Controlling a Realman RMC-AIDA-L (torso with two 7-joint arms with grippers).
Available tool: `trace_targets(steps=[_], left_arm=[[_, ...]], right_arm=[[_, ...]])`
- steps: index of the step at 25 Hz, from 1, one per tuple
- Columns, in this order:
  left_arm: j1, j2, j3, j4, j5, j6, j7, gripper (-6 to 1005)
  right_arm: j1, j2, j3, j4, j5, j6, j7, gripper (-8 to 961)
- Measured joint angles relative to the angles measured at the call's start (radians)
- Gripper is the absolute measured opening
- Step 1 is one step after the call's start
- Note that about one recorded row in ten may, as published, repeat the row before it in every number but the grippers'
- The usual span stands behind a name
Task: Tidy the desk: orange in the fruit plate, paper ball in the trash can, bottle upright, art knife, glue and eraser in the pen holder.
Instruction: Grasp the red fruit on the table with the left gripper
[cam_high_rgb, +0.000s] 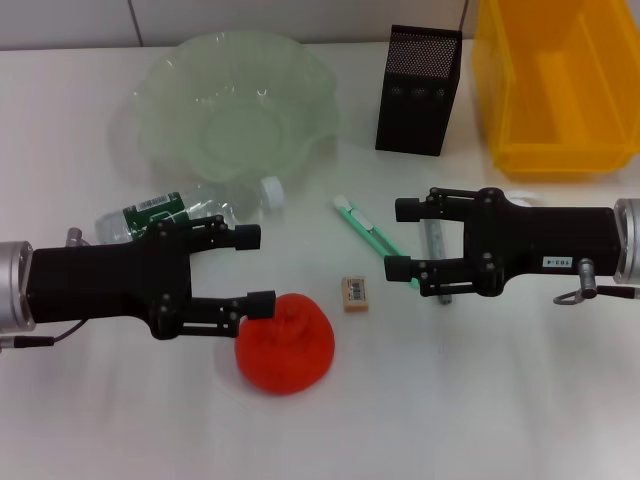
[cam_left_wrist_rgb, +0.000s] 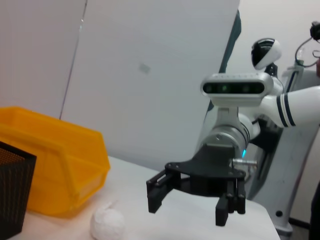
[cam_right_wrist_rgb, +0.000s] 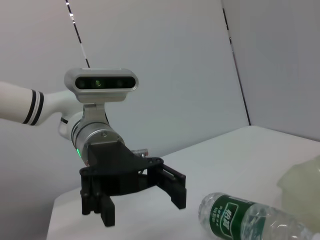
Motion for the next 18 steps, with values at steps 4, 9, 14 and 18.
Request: trace_targets(steps=[4,9,14,18], left_arm=[[-0.006,-0.006,-0.005,0.004,0.028,-0.004,0.000,836],[-0.018,-0.011,-0.007,0.004,0.046,-0.010,-0.003,824],[-0.022,-0.012,-0.008,0.006,0.046,-0.014,-0.006,812],[-0.023,-0.014,-0.007,0.019,0.046,-0.012,-0.006,802]], right_arm=[[0.005,-0.004,-0.002,0.000,-0.009,0.000,0.007,803],[0.002,-0.009,-0.002,0.011,-0.018,-0.001,0.015,799],[-0.001,-0.012,-0.002,0.013,-0.028,0.000,0.015,796],[-0.003,-0.017,0.003,0.015,-0.032,0.000,0.022,793]])
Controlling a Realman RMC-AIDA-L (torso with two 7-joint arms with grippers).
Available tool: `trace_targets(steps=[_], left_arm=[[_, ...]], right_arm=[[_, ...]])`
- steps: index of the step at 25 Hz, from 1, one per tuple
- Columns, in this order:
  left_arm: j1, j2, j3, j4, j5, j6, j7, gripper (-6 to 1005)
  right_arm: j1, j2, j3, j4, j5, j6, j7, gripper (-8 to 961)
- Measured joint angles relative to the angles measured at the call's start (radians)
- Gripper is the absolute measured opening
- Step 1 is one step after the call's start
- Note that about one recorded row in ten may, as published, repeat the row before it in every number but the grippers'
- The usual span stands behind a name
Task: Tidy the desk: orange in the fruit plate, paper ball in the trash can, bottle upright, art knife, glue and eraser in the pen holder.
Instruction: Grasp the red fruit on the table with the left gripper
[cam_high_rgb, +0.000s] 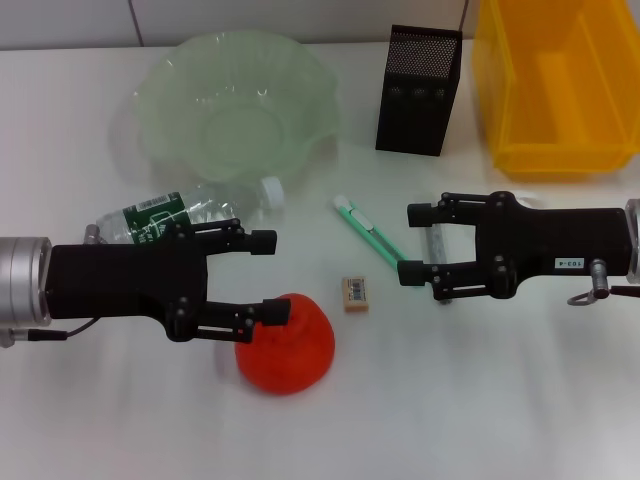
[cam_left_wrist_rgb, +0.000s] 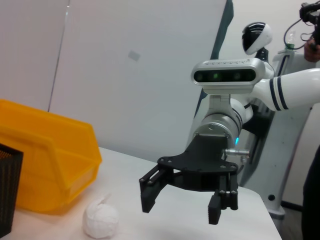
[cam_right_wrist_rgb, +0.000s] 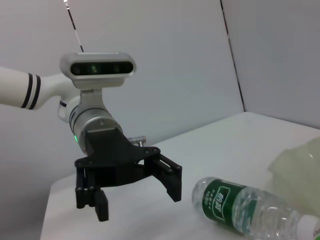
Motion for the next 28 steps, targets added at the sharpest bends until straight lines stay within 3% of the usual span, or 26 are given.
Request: trace_targets(steps=[13,15,16,28], left_arm=[[-0.035,-0.088,0.004,0.040,0.208,-0.144,-0.033,770],[-0.035,-0.088,0.004,0.040,0.208,-0.144,-0.033,766],[-0.036,-0.102,-0.001,0.040,0.227,-0.180,-0.034,763],[-0.029,-0.100,-0.001,0.040,0.227,-0.218,-0.034,734]], right_arm=[[-0.001,-0.011,0.003,0.021,-0.016,0.013,0.003,783],[0.001,-0.012,0.002,0.022,-0.016,0.014,0.003,782],[0.003,-0.012,0.002,0.022,-0.016,0.014,0.003,781],[0.007,-0.013,-0.004,0.021,-0.016,0.015,0.003,772]])
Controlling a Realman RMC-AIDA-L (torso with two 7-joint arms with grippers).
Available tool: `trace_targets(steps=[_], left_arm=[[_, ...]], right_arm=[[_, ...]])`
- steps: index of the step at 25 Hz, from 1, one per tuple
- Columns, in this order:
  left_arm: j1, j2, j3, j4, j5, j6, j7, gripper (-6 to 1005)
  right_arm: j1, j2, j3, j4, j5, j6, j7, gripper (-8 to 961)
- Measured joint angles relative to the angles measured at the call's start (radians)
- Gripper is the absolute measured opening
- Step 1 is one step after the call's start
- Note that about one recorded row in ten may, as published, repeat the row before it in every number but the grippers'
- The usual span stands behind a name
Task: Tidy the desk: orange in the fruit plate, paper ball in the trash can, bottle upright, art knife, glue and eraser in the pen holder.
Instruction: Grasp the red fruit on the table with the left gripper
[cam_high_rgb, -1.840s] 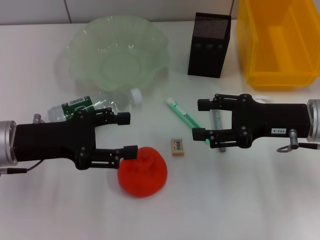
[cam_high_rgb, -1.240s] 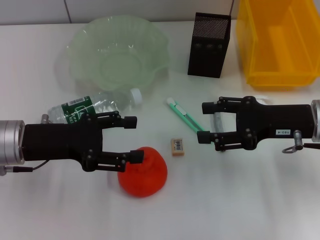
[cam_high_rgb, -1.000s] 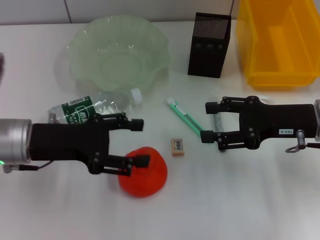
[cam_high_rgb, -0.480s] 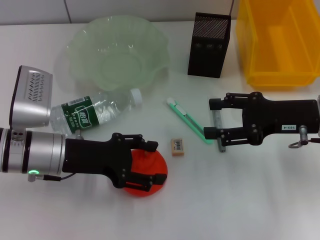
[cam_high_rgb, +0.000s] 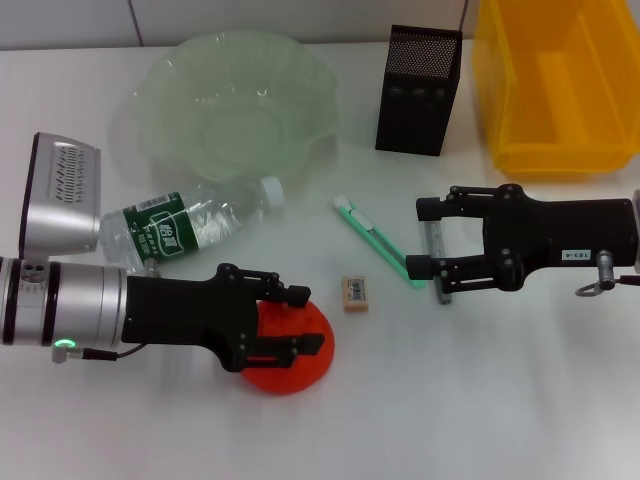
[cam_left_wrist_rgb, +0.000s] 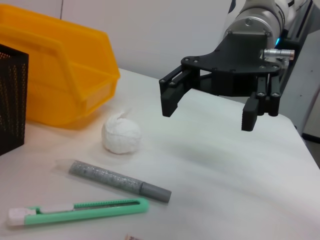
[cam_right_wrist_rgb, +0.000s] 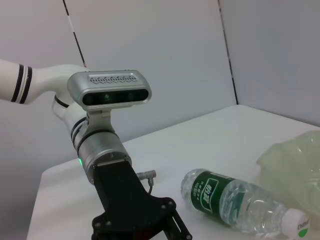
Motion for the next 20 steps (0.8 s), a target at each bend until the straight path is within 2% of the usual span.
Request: trace_targets(steps=[2,12,15,16,20], left_arm=[[0.002,0.002,0.000,0.000,0.000,-0.002,0.002,729],[0.026,-0.004,-0.018,0.032,0.000,-0.021,-0.004,500],[0.026,-0.004,-0.018,0.032,0.000,-0.021,-0.004,342],[0.044,-0.008,-0.044,0.064,-0.004,-0.021,-0.011,290],[0.045,-0.009,-0.050,0.066,-0.002,-0.021,-0.011,162]], right_arm=[[-0.001,0.000,0.000,0.000,0.000,-0.002,-0.004,771],[-0.010,0.000,0.000,0.000,-0.001,-0.007,-0.008,763],[-0.012,0.000,0.000,0.000,-0.001,-0.007,-0.008,761],[-0.013,0.000,0.000,0.000,-0.001,-0.007,-0.008,760],[-0.014,0.000,0.000,0.000,-0.001,-0.006,-0.008,758]])
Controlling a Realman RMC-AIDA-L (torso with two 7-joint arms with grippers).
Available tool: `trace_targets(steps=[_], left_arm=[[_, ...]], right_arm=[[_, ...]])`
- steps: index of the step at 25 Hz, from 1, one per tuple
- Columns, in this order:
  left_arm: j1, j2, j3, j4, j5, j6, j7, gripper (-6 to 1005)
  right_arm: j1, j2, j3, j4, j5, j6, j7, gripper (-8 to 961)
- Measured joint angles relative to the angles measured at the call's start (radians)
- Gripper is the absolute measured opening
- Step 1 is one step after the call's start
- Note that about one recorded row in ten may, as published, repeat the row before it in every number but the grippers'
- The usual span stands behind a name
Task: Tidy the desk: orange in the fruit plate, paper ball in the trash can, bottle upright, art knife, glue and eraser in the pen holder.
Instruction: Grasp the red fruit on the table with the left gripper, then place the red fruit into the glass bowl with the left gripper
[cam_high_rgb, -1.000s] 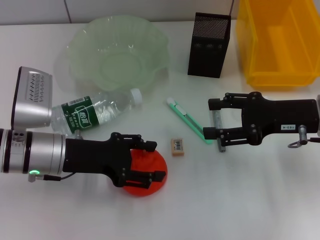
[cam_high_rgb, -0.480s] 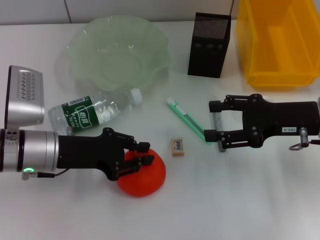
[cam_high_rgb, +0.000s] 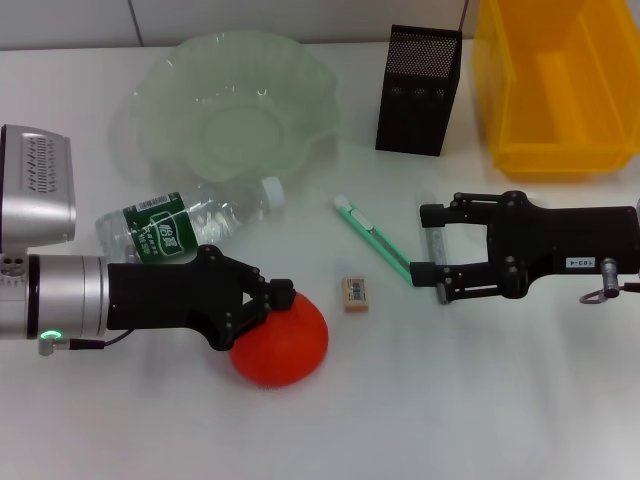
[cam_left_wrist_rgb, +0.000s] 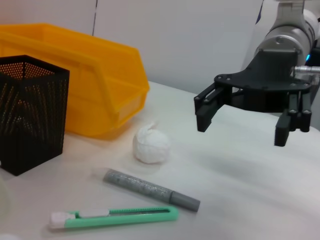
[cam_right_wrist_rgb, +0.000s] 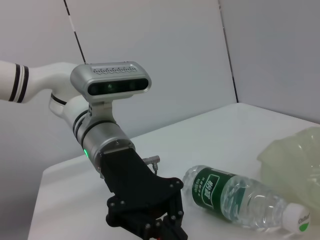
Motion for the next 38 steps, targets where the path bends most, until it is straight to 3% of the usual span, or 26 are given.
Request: trace_targets(steps=[4,12,15,16,17,21,22,25,26,28,29,32,34,38], left_arm=[[0.000,0.000,0.000,0.000,0.001,0.004,-0.001,35],[0.001,0.003,-0.225,0.051,-0.009,0.229,-0.040,33],[0.001,0.003,-0.225,0.051,-0.009,0.229,-0.040,34],[-0.011,-0.003,-0.352,0.080,-0.023,0.304,-0.051,34],[-0.015,-0.008,-0.383,0.091,-0.049,0.309,-0.050,34],[-0.020,-0.011,-0.401,0.097,-0.087,0.304,-0.047,33],[-0.035,-0.014,-0.401,0.091,-0.188,0.242,-0.035,32],[-0.072,-0.018,-0.397,0.048,-0.265,0.133,-0.011,31],[-0.120,-0.019,-0.397,-0.026,-0.313,0.041,0.043,31],[-0.136,-0.019,-0.397,-0.053,-0.324,0.009,0.063,30],[-0.169,-0.019,-0.397,-0.107,-0.339,-0.084,0.104,30],[-0.200,-0.021,-0.399,-0.156,-0.348,-0.178,0.137,37],[-0.249,-0.022,-0.404,-0.238,-0.372,-0.346,0.193,42],[-0.281,-0.025,-0.404,-0.285,-0.408,-0.489,0.238,52]], right_arm=[[0.000,0.001,-0.001,0.000,0.000,0.003,-0.001,755],[0.000,0.003,0.003,0.000,0.000,0.006,-0.002,749],[-0.001,0.004,0.003,0.000,0.000,0.006,-0.002,747],[-0.001,0.005,0.004,0.000,0.000,0.006,-0.002,746],[-0.001,0.006,0.004,0.000,0.000,0.006,-0.002,745],[-0.001,0.012,0.005,-0.004,0.001,0.006,-0.003,742],[-0.001,0.014,0.005,-0.004,0.003,0.006,-0.004,741],[-0.001,0.017,0.003,-0.005,0.006,0.006,-0.004,739],[-0.002,0.020,0.002,-0.006,0.008,0.006,-0.004,738],[-0.002,0.023,0.003,-0.007,0.008,0.005,-0.004,737],[-0.002,0.027,0.005,-0.007,0.008,0.004,-0.004,736],[-0.004,0.030,0.006,-0.008,0.008,0.001,-0.004,734],[-0.006,0.033,0.006,-0.008,0.008,0.001,-0.004,733],[-0.006,0.035,0.006,-0.009,0.008,0.002,-0.004,730]])
